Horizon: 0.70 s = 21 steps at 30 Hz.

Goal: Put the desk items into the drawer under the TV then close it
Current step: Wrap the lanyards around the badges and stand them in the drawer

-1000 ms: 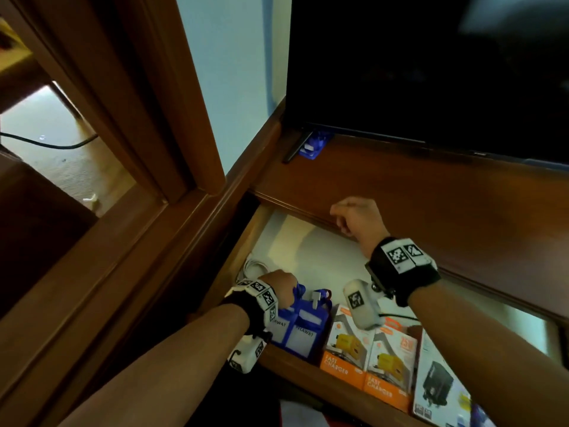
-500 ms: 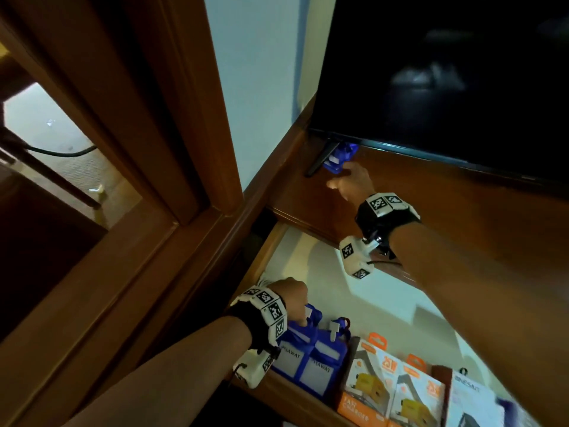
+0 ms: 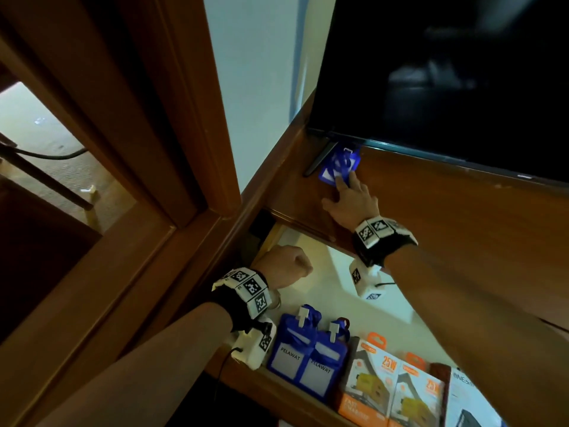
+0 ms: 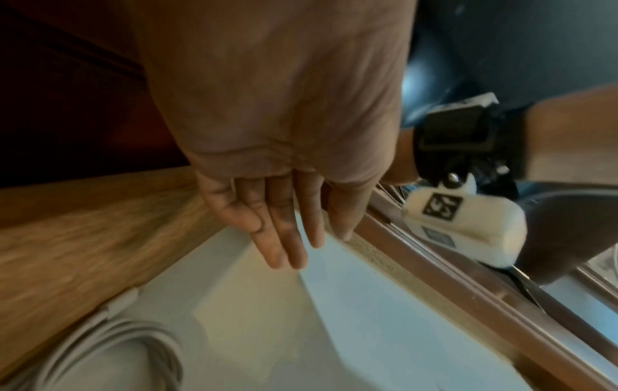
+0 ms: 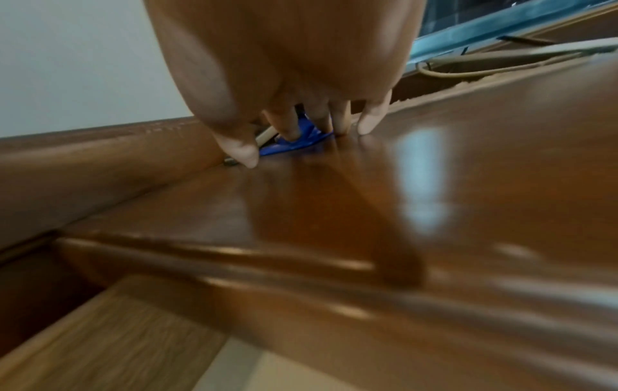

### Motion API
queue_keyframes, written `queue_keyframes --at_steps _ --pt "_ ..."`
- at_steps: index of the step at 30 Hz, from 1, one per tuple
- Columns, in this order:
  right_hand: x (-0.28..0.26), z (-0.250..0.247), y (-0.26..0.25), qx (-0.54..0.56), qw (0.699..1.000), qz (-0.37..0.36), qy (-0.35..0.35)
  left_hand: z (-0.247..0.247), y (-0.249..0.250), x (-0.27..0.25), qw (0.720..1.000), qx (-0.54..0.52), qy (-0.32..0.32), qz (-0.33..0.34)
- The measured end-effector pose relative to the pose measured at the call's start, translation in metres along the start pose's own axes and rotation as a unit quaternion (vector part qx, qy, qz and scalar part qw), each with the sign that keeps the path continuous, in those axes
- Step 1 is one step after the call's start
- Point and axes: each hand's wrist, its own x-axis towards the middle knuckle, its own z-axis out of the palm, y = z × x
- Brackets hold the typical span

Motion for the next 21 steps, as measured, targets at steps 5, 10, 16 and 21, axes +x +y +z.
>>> queue_keyframes --at_steps 5,10,16,21 --pt "-0.061 0.009 0.024 0.005 0.999 0.014 0.03 0.001 0.017 -0.007 0.998 -0.057 0.021 0.016" --pt "-0.111 0.03 0.05 -0.042 0.998 0.024 0.049 0.005 0.034 -0.021 0.996 -0.067 0.033 0.039" --pt "-0.141 0.04 0.069 0.002 0.988 -0.001 0.155 0.018 0.048 -0.031 0.997 -0.07 0.023 0.036" --pt "-0.162 0.036 0.077 0.153 0.966 0.044 0.202 0.037 0.076 -0.038 0.994 -0.077 0.047 0.056"
